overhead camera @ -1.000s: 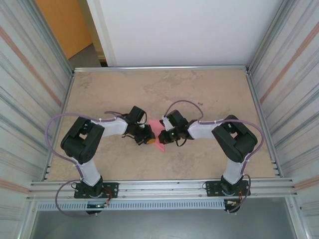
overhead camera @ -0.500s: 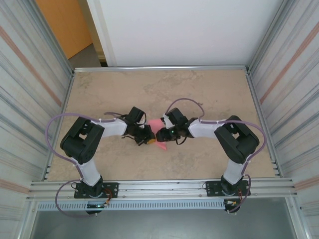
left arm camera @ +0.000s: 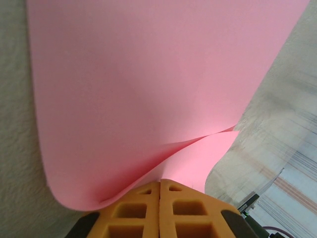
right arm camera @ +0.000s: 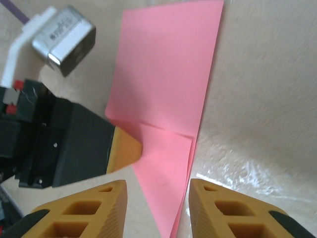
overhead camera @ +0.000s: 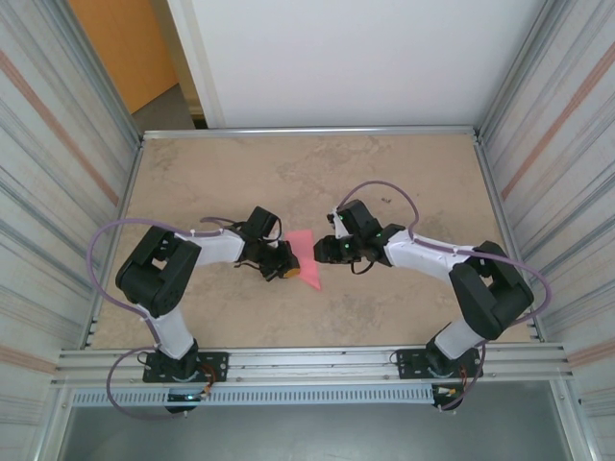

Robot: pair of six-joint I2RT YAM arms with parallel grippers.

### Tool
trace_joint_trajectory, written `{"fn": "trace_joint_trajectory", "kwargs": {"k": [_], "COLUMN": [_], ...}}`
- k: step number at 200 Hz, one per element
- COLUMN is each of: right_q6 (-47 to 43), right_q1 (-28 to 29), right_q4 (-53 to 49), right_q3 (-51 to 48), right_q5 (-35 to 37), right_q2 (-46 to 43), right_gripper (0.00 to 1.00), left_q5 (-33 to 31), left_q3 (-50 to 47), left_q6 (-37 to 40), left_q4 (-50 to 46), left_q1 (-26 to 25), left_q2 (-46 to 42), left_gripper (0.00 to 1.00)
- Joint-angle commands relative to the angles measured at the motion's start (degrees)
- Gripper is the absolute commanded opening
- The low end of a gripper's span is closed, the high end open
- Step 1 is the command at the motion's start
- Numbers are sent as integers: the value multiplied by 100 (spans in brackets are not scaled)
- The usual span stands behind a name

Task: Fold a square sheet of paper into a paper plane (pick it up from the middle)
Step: Third fold the triangle at the center of the table.

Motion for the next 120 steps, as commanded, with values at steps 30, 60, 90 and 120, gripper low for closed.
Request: {"fn": "trace_joint_trajectory", "kwargs": {"k": [30, 60, 90, 120], "right_q6": [-115, -176, -132, -128], "right_q1": [283, 370, 450, 449], "right_q4": [-5, 14, 118, 134], "right_q3": [135, 279, 401, 495], "right_q5": [-610, -808, -958, -1028], "right_q2": [396, 683, 945, 1139], "right_gripper": [31, 19, 10, 7], "left_q5": [-401, -395, -387, -386], "left_q3": [-236, -224, -228, -210], "left_q6": [-53, -34, -46, -44], "left_q4": [-336, -362, -366, -392], "left_q1": [-4, -2, -5, -4], "left_q2": [199, 217, 230, 236], "left_gripper": [8, 8, 8, 7]}}
